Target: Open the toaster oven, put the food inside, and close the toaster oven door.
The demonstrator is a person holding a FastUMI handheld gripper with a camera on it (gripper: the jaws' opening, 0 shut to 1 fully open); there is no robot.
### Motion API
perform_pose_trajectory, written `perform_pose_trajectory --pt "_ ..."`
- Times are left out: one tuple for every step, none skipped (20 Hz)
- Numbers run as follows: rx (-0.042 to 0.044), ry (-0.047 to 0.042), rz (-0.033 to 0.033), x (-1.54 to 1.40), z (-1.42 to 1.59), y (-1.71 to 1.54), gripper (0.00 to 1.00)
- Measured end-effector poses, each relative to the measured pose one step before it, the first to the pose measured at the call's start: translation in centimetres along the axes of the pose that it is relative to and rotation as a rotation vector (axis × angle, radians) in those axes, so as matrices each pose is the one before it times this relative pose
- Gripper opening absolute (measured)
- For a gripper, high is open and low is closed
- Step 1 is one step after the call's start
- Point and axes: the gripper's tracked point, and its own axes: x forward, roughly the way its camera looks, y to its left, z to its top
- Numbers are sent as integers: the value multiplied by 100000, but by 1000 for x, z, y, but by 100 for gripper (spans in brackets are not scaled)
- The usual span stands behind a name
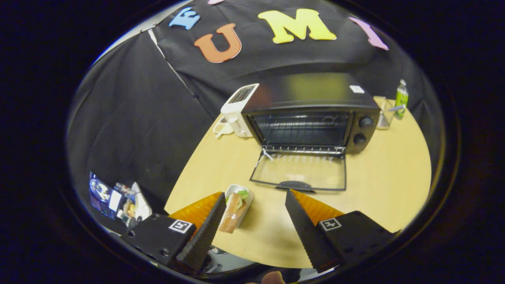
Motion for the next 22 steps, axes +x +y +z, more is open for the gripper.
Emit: perform_pose_trajectory --pt "3563 5264 2322 788 -1186 725 100" --pt "3875 4285 2370 976 -693 406 100" --pt "2769 4699 1818 949 -775 455 100" --pt "2665 3654 1527 991 -518 250 100" --pt "2150 3710 1175 1026 -726 36 100" --pt "2091 2999 445 882 -321 -17 99" --pt "2670 2694 589 863 -153 -92 98" --pt "2790 2954 385 748 -269 -111 97" --pt "3242 2212 716 751 -282 10 96" --pt "3229 1986 834 736 -14 25 95" --pt "2355 1658 271 761 -44 -167 91" --pt "2055 1569 320 456 -45 -34 88" --pt "1657 948 558 120 -51 150 83" --pt "688 543 580 78 -144 229 73" --pt "-59 370 -51 71 -18 80 63" --pt "-282 595 -884 -13 -101 -165 55" --pt "792 336 451 -15 -214 83 46" --pt "1876 175 1460 -140 -24 375 43" --pt "1690 23 2065 -648 -369 876 40" --pt "876 -306 868 -840 -174 391 38" --pt "-616 -692 1140 -1002 -35 399 37" --pt "-626 -711 1736 -1203 -11 599 36"
